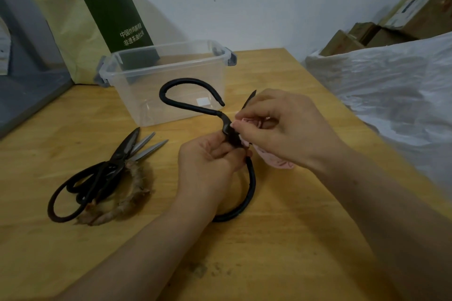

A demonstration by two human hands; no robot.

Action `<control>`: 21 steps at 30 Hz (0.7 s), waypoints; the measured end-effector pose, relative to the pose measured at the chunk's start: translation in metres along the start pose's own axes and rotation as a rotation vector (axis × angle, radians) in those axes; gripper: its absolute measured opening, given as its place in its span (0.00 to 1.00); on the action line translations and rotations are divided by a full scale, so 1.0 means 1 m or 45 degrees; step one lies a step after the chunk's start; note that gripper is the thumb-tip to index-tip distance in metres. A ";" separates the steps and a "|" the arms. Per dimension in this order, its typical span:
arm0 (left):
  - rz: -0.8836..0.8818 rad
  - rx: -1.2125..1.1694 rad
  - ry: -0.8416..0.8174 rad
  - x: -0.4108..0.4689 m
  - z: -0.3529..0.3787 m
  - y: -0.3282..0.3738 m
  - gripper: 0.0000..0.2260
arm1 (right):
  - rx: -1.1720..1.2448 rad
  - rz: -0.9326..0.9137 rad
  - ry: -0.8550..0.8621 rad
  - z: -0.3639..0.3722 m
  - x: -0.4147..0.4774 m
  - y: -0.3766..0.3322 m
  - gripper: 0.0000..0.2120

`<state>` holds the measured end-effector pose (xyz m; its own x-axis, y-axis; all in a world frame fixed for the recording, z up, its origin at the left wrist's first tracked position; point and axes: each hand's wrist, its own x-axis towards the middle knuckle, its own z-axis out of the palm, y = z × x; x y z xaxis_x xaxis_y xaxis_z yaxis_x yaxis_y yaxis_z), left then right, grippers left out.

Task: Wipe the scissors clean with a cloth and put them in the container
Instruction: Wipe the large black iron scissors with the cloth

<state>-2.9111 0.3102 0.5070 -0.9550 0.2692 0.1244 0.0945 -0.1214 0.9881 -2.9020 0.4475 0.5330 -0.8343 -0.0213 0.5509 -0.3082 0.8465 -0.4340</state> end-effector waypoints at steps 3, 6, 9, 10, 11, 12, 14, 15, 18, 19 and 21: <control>0.024 0.050 -0.010 0.001 -0.001 -0.002 0.12 | -0.015 -0.020 0.016 0.005 0.001 0.001 0.07; -0.004 0.013 0.000 0.002 -0.002 -0.002 0.11 | -0.068 -0.034 -0.013 0.011 0.005 0.002 0.06; -0.041 0.005 -0.010 0.000 -0.001 0.000 0.12 | -0.058 -0.015 -0.044 0.004 0.006 0.005 0.05; -0.049 0.005 -0.011 0.000 0.000 0.000 0.12 | -0.047 0.010 -0.069 0.002 0.004 0.007 0.05; -0.055 0.005 -0.010 0.000 0.000 0.000 0.12 | -0.046 0.040 -0.115 -0.001 0.003 0.008 0.05; -0.060 0.005 -0.008 0.000 -0.001 0.000 0.12 | -0.049 0.064 -0.170 -0.003 0.001 0.009 0.04; -0.067 0.009 -0.011 0.000 -0.002 0.000 0.12 | -0.041 0.117 -0.262 -0.009 0.000 0.011 0.04; -0.070 0.008 -0.014 0.000 -0.003 0.000 0.11 | -0.052 0.152 -0.286 -0.013 -0.001 0.012 0.03; -0.075 0.009 -0.013 -0.001 -0.002 0.001 0.11 | -0.166 0.168 -0.159 -0.018 -0.001 0.012 0.03; -0.074 0.003 -0.013 -0.002 -0.002 0.001 0.11 | -0.134 0.113 -0.063 -0.018 -0.001 0.009 0.04; -0.075 -0.023 -0.008 -0.001 -0.002 0.001 0.11 | -0.021 0.028 -0.026 -0.012 -0.001 0.002 0.04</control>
<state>-2.9107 0.3081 0.5075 -0.9569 0.2826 0.0664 0.0328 -0.1219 0.9920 -2.8964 0.4555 0.5409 -0.8500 -0.0137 0.5265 -0.2823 0.8557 -0.4336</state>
